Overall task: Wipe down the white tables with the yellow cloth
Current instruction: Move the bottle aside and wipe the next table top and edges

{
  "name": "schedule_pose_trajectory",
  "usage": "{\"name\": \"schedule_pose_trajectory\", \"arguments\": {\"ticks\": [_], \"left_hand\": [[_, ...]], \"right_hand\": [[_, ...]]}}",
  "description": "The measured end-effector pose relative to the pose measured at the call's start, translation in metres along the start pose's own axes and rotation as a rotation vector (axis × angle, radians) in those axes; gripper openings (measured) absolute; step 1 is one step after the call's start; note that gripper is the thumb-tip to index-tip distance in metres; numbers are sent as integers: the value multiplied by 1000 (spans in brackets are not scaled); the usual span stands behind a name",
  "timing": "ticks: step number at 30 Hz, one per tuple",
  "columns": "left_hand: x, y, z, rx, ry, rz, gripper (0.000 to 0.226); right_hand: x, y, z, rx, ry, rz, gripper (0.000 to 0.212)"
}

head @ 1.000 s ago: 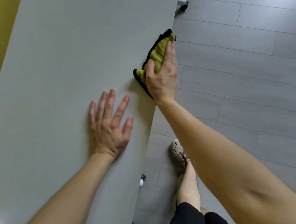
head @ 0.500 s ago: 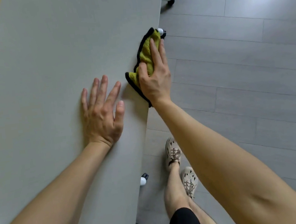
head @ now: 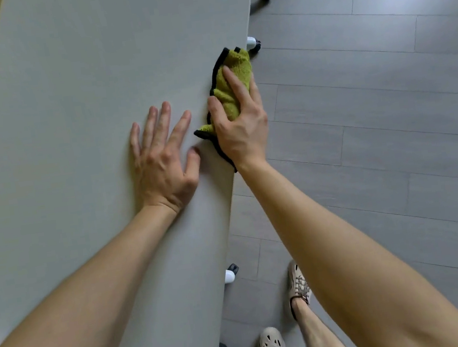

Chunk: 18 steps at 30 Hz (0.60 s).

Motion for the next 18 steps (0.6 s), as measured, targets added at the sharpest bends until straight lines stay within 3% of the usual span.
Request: {"name": "schedule_pose_trajectory", "arguments": {"ticks": [8, 15, 18], "left_hand": [[9, -9, -2, -19, -86, 185, 52], [10, -32, 60, 211, -138, 199, 65], [9, -50, 136, 219, -96, 124, 63]], "right_hand": [[-21, -19, 181, 84, -55, -85, 59], [3, -10, 93, 80, -7, 50, 55], [4, -11, 128, 6, -35, 41, 54]]}}
Point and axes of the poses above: each hand's wrist, its own z-axis away from the middle knuckle, its own y-axis out of the palm, x = y × z, the point moved 6 cm from there along -z, towards the middle knuckle, and after that the axes turned 1 degree about -y, right-handed, at the moved point
